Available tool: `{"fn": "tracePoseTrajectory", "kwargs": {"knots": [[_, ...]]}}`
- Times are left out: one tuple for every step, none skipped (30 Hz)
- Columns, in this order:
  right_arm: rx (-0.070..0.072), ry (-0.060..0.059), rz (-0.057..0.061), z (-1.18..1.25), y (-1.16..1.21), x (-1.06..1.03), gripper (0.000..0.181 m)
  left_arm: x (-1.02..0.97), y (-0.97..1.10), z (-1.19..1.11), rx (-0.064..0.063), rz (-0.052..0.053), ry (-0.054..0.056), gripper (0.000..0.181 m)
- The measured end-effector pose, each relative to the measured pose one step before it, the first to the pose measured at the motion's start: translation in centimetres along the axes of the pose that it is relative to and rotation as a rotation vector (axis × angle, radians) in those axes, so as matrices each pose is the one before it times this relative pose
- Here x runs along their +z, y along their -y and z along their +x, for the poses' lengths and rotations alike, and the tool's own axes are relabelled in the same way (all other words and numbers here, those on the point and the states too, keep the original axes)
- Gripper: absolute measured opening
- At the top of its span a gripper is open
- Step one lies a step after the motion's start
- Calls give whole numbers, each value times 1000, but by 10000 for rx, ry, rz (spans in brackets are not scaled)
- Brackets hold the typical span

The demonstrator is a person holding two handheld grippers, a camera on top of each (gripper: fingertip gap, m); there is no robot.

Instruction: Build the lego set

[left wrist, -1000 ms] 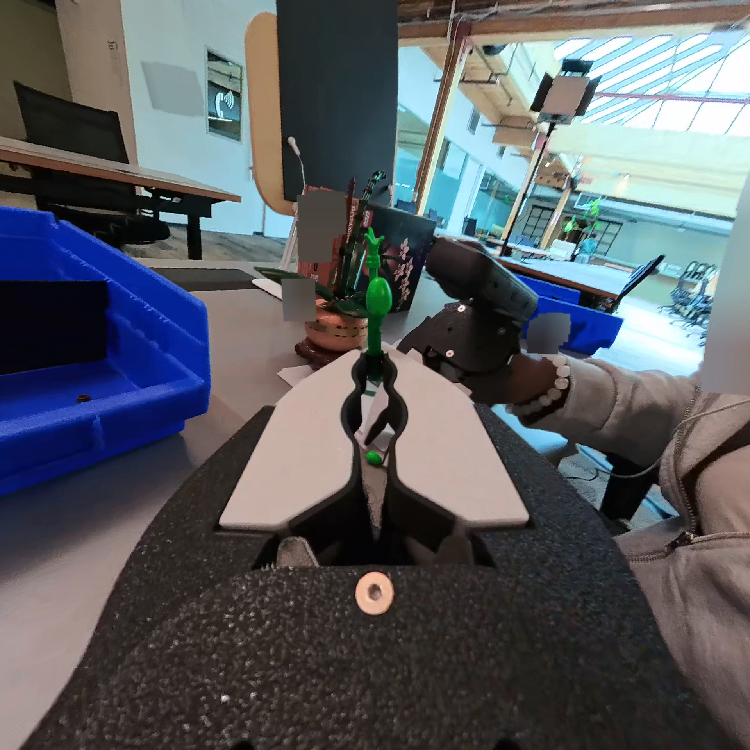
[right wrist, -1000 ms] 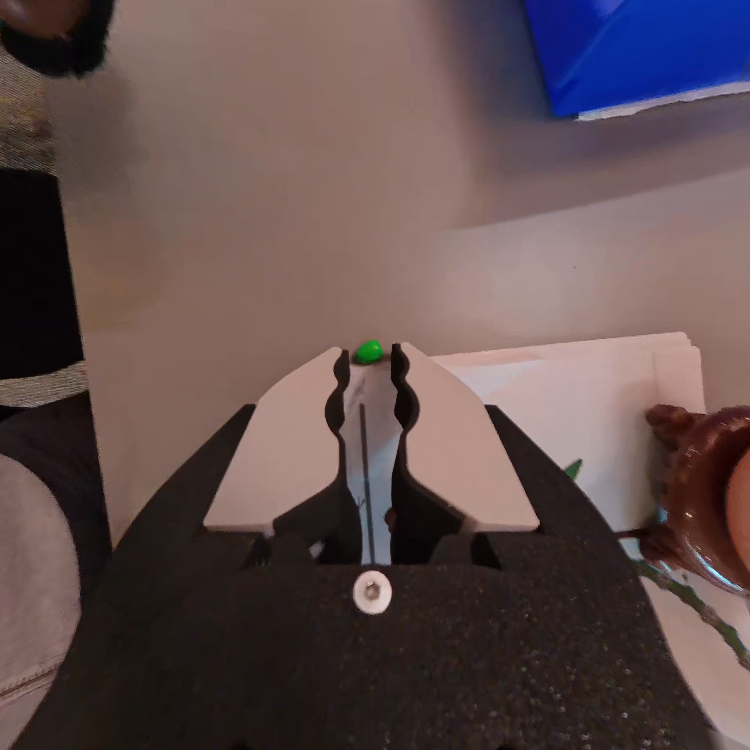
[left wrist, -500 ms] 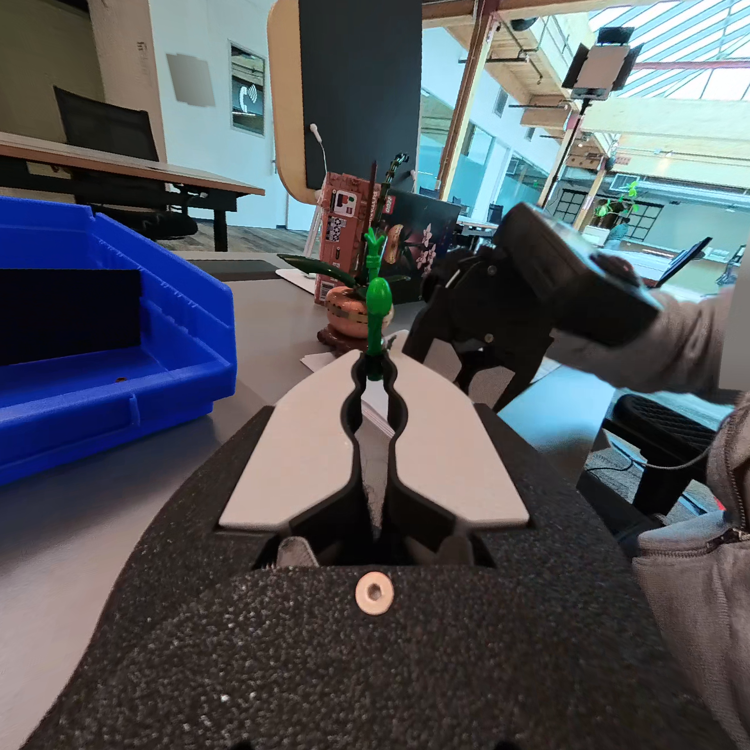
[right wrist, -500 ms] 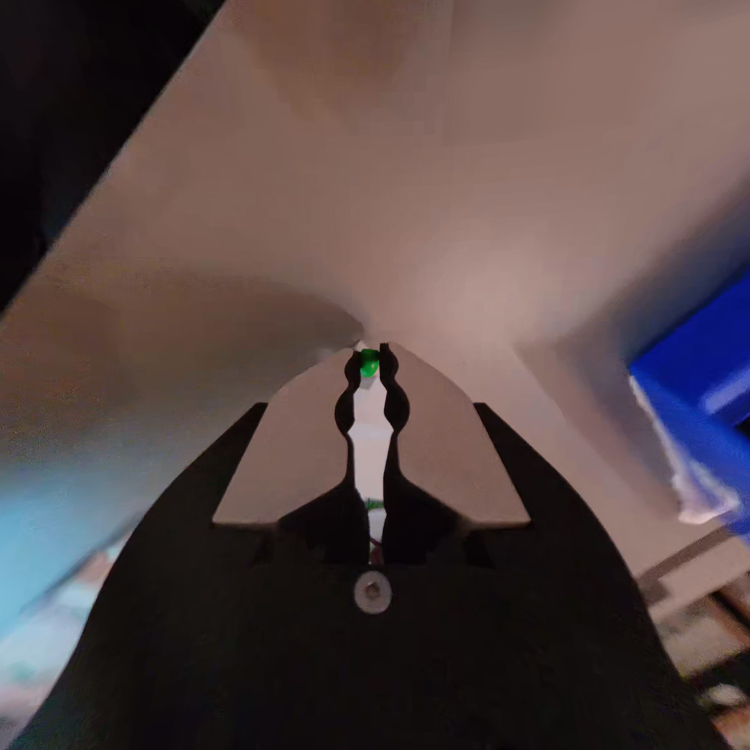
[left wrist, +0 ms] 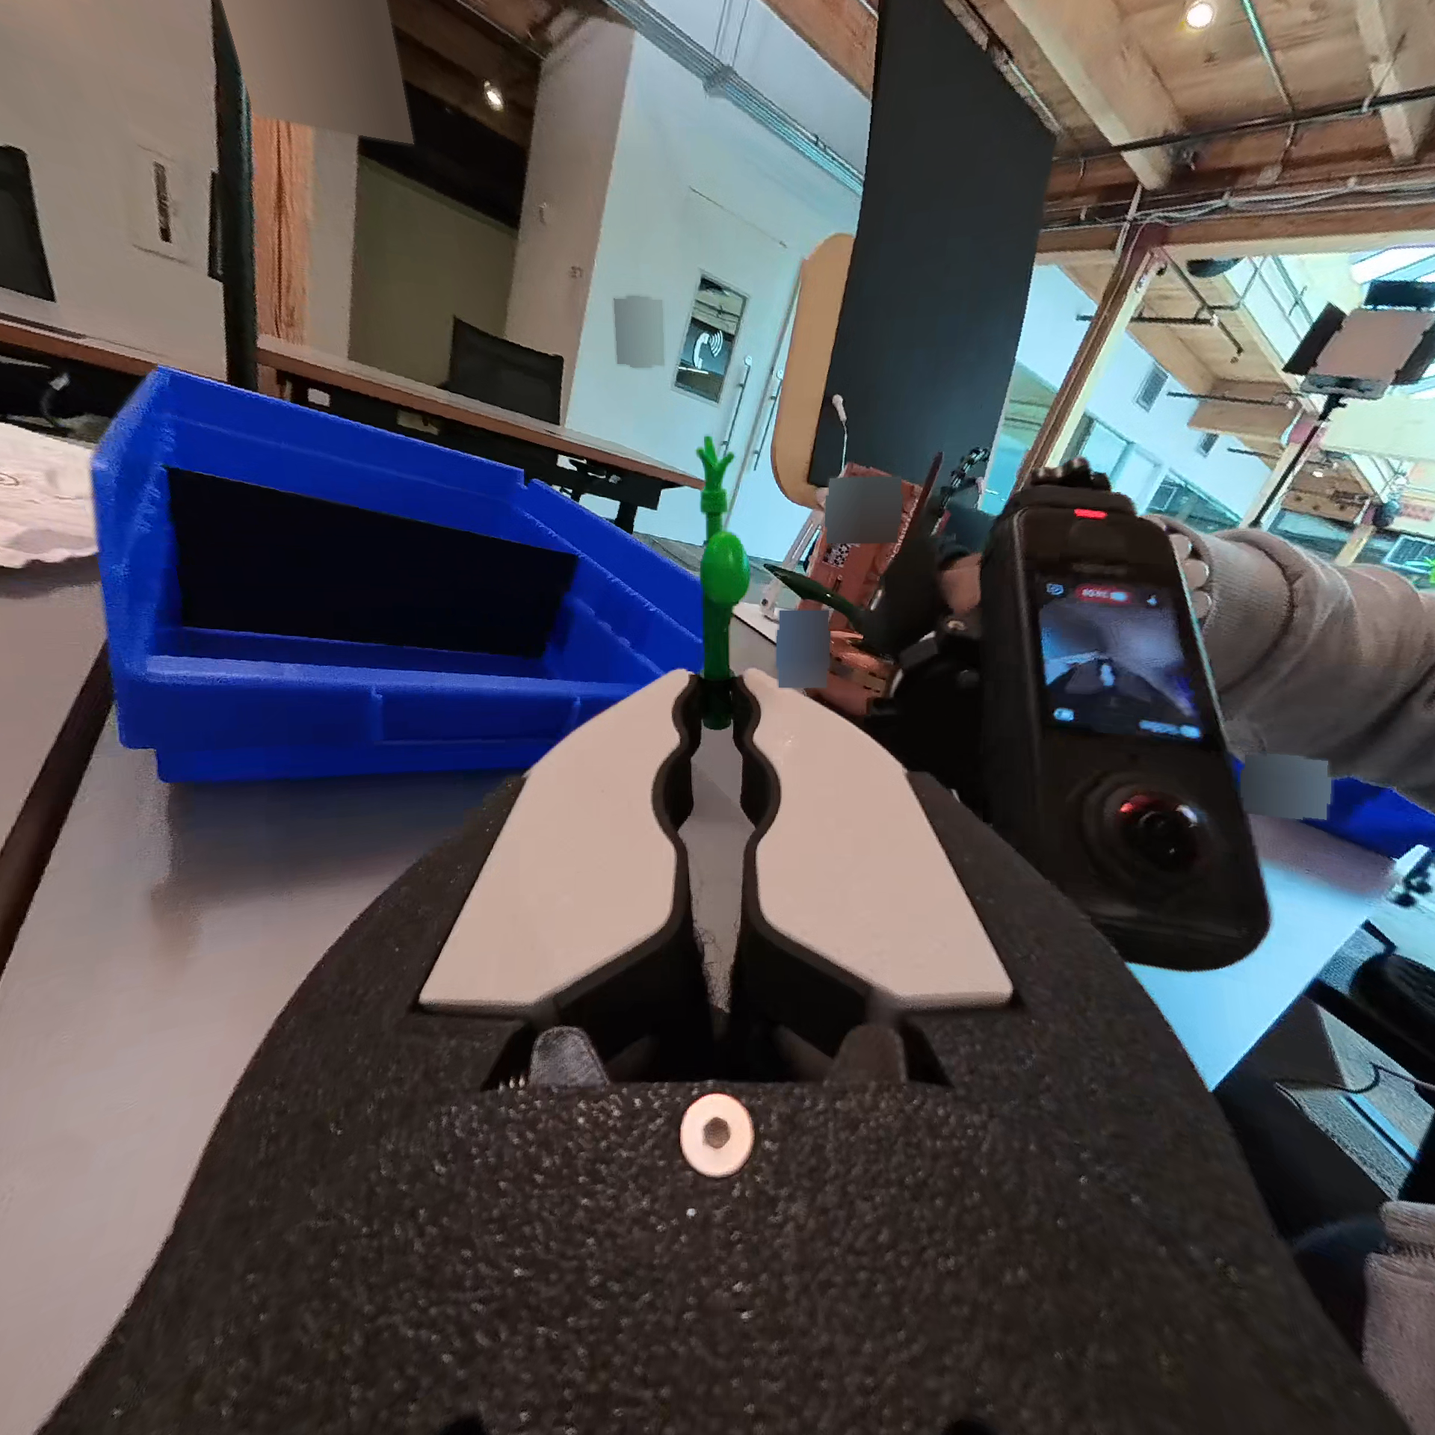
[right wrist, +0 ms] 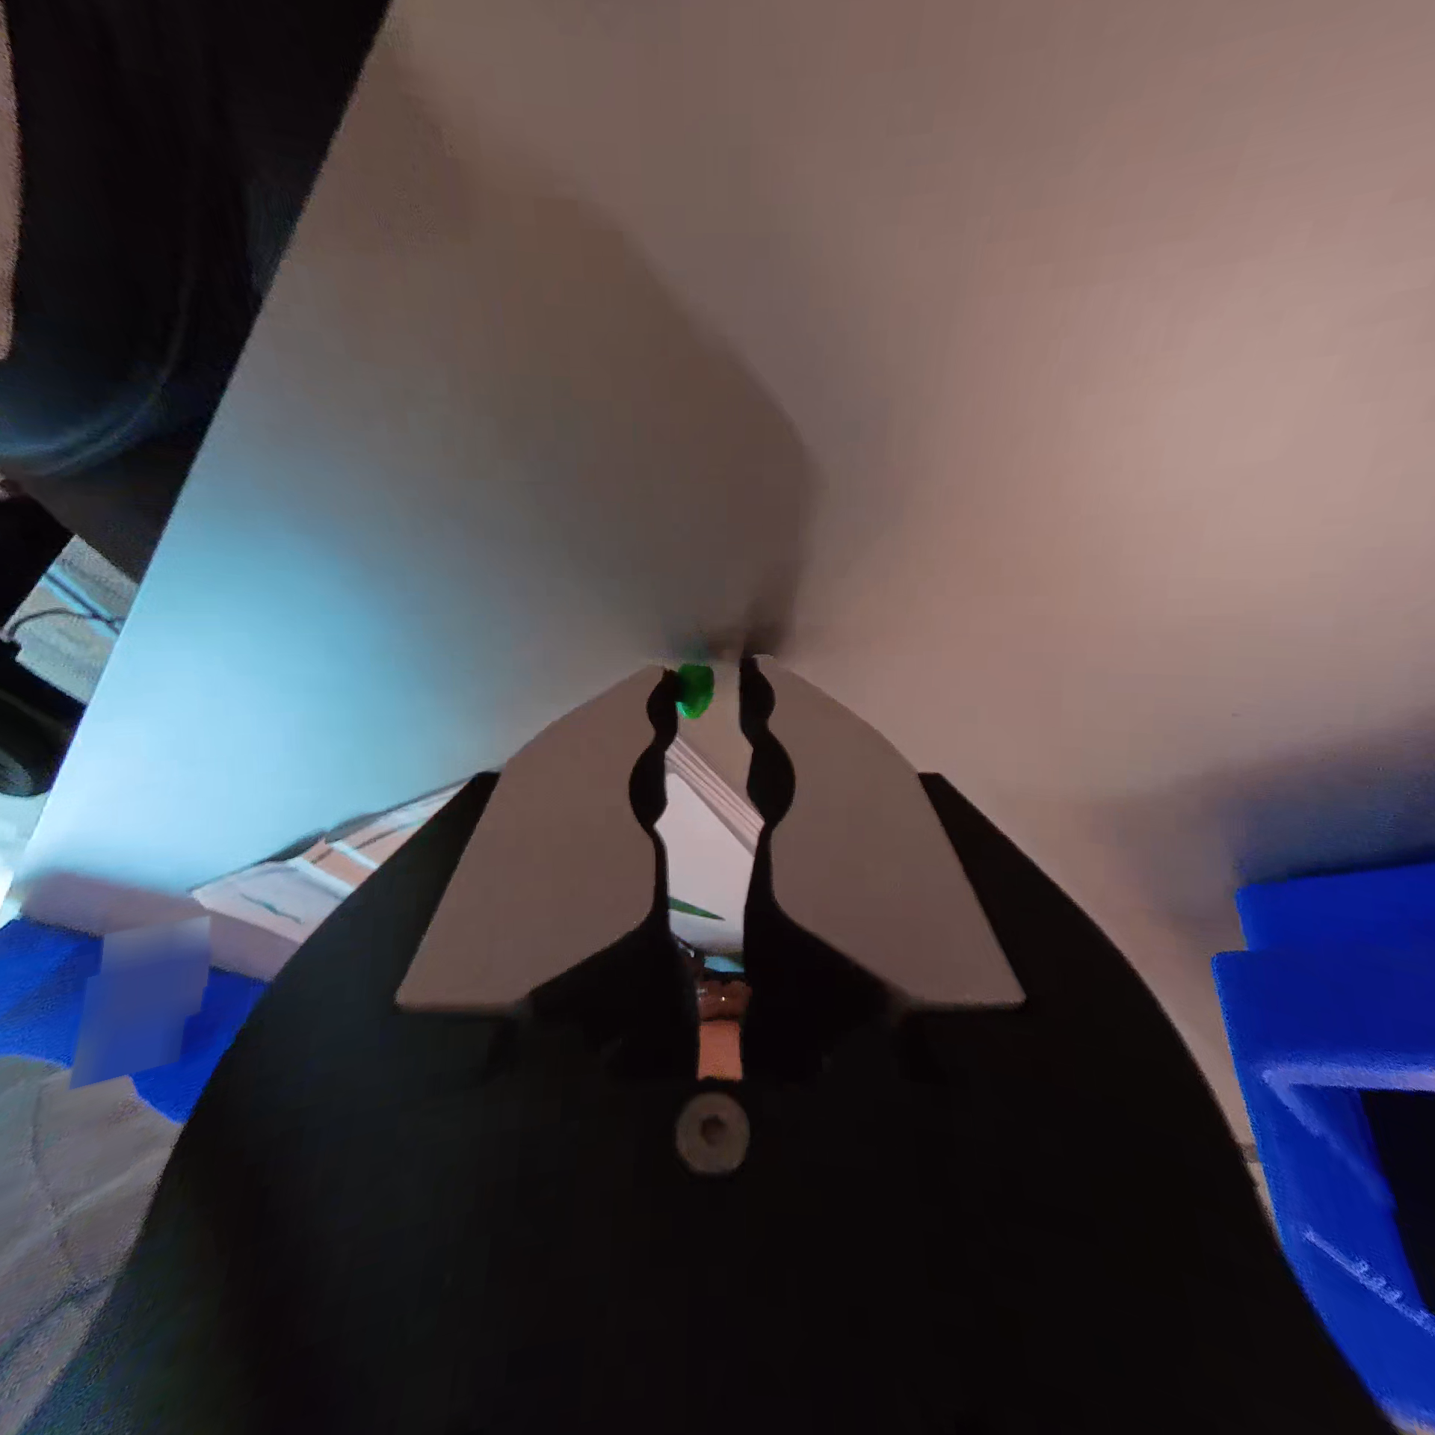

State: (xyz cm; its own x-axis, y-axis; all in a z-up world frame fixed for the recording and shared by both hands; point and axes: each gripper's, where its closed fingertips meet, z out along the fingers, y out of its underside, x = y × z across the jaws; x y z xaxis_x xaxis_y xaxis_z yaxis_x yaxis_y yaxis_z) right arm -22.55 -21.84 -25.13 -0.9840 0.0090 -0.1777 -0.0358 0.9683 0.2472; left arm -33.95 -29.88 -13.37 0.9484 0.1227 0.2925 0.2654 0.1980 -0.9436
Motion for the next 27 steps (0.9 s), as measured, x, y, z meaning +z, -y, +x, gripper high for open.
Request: {"fn": "tracePoseTrajectory", "kwargs": {"knots": [[164,-227,267,132,145,-121,25,-53,-9,49,19,-12,-20,6],[305,-235,448,155,122,-208,34,17,-50,100,25,-31,-31,6],[301,-151,637,7,136,-311,34,58,-60,153,45,-38,-44,6],[220,-208,782,-31,156,-399,34,91,-63,193,68,-46,-65,6],[171,-372,821,51,67,-492,35,103,-80,211,80,-56,-77,6],[203,-380,754,-50,-151,-565,37,120,-82,218,79,-65,-87,6],[238,-228,684,-296,-296,-553,37,144,-112,239,65,-73,-106,6],[259,-193,699,-308,-296,-454,37,172,-119,273,47,-77,-121,6],[263,-98,721,-348,-240,-279,36,195,-125,278,38,-73,-123,6],[272,104,570,-550,-303,-34,35,237,-101,308,36,-57,-129,6],[279,129,311,-542,-414,144,35,250,-106,383,40,-51,-179,6],[177,7,139,-389,-398,277,33,269,-126,454,53,-69,-227,6],[-2,-47,21,-367,-366,386,31,264,-152,407,62,-80,-188,6],[-79,-179,-3,-202,-269,422,27,259,-125,274,66,-68,-107,6],[18,-377,-1,181,-255,402,23,233,-111,222,60,-50,-76,6],[96,-154,31,-26,-248,379,22,226,-107,233,43,-46,-100,6],[214,6,269,-163,10,339,22,178,-131,188,22,-55,-97,6],[316,82,470,-176,271,243,23,149,-124,90,4,-53,-52,6],[324,122,469,-215,292,162,24,116,-113,23,-5,-39,-27,6],[275,34,400,-112,250,80,24,67,-125,8,-14,-34,-36,6],[188,68,296,-198,187,93,23,50,-121,-25,-28,-28,-20,6],[102,64,188,-229,88,146,19,32,-92,-76,-31,-10,8,6],[41,-32,101,-73,1,143,12,18,-76,-44,-27,-4,-2,6],[10,-20,130,-48,61,40,8,26,-58,-12,-21,-11,-18,6],[5,50,91,-98,37,41,8,28,-56,24,-3,-11,-25,6],[-44,73,51,-138,15,14,8,53,-36,85,24,-10,-53,6],[-83,8,-28,-159,-80,-141,8,80,-47,199,51,-21,-101,6]]}}
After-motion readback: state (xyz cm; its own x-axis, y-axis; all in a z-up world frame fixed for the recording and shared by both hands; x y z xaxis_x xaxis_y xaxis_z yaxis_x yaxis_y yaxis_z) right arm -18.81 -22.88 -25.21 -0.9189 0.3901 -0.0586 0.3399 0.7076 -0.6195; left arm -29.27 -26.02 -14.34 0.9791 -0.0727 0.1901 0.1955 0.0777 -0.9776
